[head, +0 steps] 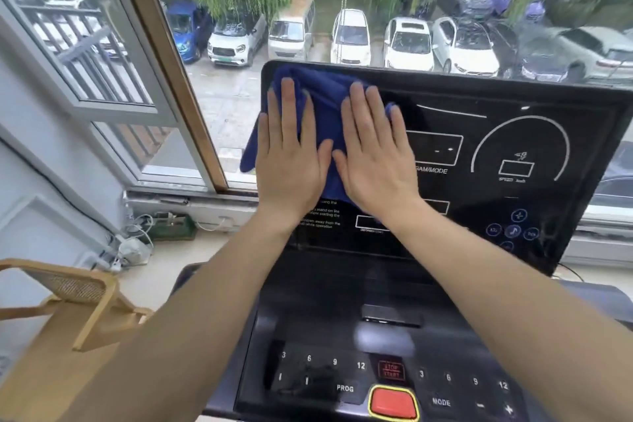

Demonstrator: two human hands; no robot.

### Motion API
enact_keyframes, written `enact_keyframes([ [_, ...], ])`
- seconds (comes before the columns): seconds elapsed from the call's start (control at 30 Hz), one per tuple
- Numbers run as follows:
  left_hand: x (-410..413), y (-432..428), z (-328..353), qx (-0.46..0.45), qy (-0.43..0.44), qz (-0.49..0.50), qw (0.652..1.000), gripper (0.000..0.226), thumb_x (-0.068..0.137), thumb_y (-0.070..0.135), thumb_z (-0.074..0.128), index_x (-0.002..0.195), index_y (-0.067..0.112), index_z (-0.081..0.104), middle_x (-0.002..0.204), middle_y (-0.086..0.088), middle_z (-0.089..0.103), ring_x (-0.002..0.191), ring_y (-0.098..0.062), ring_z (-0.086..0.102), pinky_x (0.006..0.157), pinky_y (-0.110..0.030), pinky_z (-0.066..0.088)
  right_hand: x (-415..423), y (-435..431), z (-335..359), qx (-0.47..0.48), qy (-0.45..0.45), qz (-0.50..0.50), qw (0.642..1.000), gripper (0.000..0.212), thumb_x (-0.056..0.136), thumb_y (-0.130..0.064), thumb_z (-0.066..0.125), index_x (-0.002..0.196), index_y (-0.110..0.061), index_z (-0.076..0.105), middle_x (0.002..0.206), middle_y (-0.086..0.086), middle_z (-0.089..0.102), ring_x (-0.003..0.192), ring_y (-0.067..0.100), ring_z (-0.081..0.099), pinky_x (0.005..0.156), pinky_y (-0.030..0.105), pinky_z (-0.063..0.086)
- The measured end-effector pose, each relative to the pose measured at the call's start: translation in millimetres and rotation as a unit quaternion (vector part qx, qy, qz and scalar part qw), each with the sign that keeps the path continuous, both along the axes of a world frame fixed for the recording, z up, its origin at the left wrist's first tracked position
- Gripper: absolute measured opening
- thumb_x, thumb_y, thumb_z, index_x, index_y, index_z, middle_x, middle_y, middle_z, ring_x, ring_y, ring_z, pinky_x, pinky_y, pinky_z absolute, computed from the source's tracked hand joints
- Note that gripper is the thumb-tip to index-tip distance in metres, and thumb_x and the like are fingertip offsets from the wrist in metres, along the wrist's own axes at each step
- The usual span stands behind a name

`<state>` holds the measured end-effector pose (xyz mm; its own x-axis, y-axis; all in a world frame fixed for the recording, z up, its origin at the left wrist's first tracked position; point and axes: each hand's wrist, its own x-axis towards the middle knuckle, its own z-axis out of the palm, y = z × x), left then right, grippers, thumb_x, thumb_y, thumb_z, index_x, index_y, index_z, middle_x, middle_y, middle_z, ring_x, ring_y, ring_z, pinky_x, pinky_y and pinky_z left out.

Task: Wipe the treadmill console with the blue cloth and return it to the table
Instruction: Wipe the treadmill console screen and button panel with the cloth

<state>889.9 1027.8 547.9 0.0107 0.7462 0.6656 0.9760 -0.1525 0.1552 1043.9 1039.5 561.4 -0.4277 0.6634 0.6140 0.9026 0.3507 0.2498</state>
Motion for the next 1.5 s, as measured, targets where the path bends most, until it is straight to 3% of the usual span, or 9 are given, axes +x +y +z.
enact_keyframes([
  [0.23, -14, -88, -128, -0.106, 0.041, -0.002, 0.994, 0.069, 0.099, 0.042, 0.039, 0.151, 0.0, 0.022, 0.164, -0.018, -0.023, 0.153, -0.034, -0.018, 0.125, -0.044, -0.007, 8, -72, -113, -0.05, -0.121, 0.085, 0.988, 0.082, 0.101, -0.042, 0.047, 0.159, -0.003, 0.004, 0.167, 0.011, -0.005, 0.154, 0.027, 0.009, 0.124, 0.042, 0.0],
  [0.4, 10, -48, -73, -0.066, 0.047, -0.007, 0.997, 0.072, 0.101, 0.044, 0.043, 0.153, -0.003, 0.025, 0.165, -0.024, -0.003, 0.152, -0.043, 0.003, 0.124, -0.046, 0.001, 27, -32, -42, 0.019, -0.151, 0.047, 0.987, 0.073, 0.104, -0.048, 0.039, 0.158, -0.003, 0.018, 0.167, 0.014, 0.011, 0.154, 0.027, 0.017, 0.124, 0.044, 0.003],
  [0.57, 44, -1, 3, -0.051, -0.015, -0.004, 0.999, 0.075, 0.104, 0.045, 0.033, 0.158, 0.001, 0.005, 0.166, -0.024, -0.001, 0.154, -0.041, 0.001, 0.123, -0.045, -0.001, 45, -7, 9, 0.001, -0.055, -0.052, 0.997, 0.071, 0.106, -0.045, 0.029, 0.159, -0.004, 0.004, 0.168, 0.014, 0.002, 0.156, 0.028, 0.003, 0.123, 0.043, -0.009],
  [0.7, 36, -31, -39, -0.059, 0.005, -0.035, 0.998, 0.072, 0.105, 0.042, 0.032, 0.159, 0.005, 0.003, 0.166, -0.02, -0.011, 0.153, -0.036, -0.012, 0.124, -0.046, 0.001, 36, -39, -38, -0.052, -0.004, -0.044, 0.998, 0.074, 0.105, -0.041, 0.036, 0.157, -0.003, -0.001, 0.166, 0.014, -0.007, 0.155, 0.03, 0.0, 0.125, 0.043, -0.006],
  [0.9, 29, -88, -119, -0.132, 0.038, -0.035, 0.99, 0.071, 0.102, 0.037, 0.035, 0.155, 0.003, 0.004, 0.163, -0.017, -0.027, 0.151, -0.033, -0.024, 0.125, -0.046, -0.001, 36, -88, -95, -0.12, -0.09, 0.021, 0.989, 0.075, 0.102, -0.037, 0.046, 0.157, -0.003, 0.007, 0.166, 0.013, -0.004, 0.156, 0.027, 0.003, 0.124, 0.041, -0.007],
  [1.07, 50, -39, -46, -0.085, 0.015, -0.024, 0.996, 0.066, 0.101, 0.032, 0.047, 0.154, -0.003, 0.025, 0.166, -0.024, -0.002, 0.154, -0.04, -0.004, 0.124, -0.049, 0.008, 42, -44, -27, -0.042, -0.129, -0.019, 0.991, 0.07, 0.105, -0.037, 0.029, 0.157, -0.002, -0.003, 0.167, 0.014, -0.007, 0.156, 0.027, -0.003, 0.123, 0.044, -0.01],
  [1.23, 93, 13, 40, -0.03, 0.007, -0.031, 0.999, 0.074, 0.103, 0.044, 0.032, 0.158, 0.0, 0.008, 0.167, -0.023, -0.001, 0.154, -0.041, 0.001, 0.125, -0.048, 0.007, 87, 1, 48, -0.007, -0.075, -0.092, 0.993, 0.07, 0.105, -0.044, 0.022, 0.158, -0.003, 0.003, 0.168, 0.014, 0.0, 0.156, 0.026, 0.0, 0.121, 0.042, -0.015],
  [1.4, 128, -16, -18, -0.045, 0.074, -0.131, 0.988, 0.072, 0.104, 0.044, 0.037, 0.158, 0.002, 0.014, 0.162, -0.015, -0.022, 0.154, -0.039, -0.002, 0.124, -0.046, -0.002, 140, -37, -26, -0.066, -0.019, -0.093, 0.993, 0.074, 0.104, -0.044, 0.032, 0.157, -0.001, 0.001, 0.166, 0.015, -0.004, 0.155, 0.028, -0.003, 0.125, 0.043, -0.005],
  [1.5, 123, -53, -78, -0.078, 0.106, -0.154, 0.979, 0.068, 0.102, 0.041, 0.046, 0.154, 0.002, 0.028, 0.164, -0.011, -0.024, 0.154, -0.035, -0.012, 0.124, -0.043, -0.007, 140, -70, -81, -0.102, -0.049, -0.055, 0.992, 0.07, 0.101, -0.043, 0.037, 0.152, 0.005, 0.027, 0.163, 0.02, 0.006, 0.153, 0.035, 0.01, 0.124, 0.046, 0.002],
])
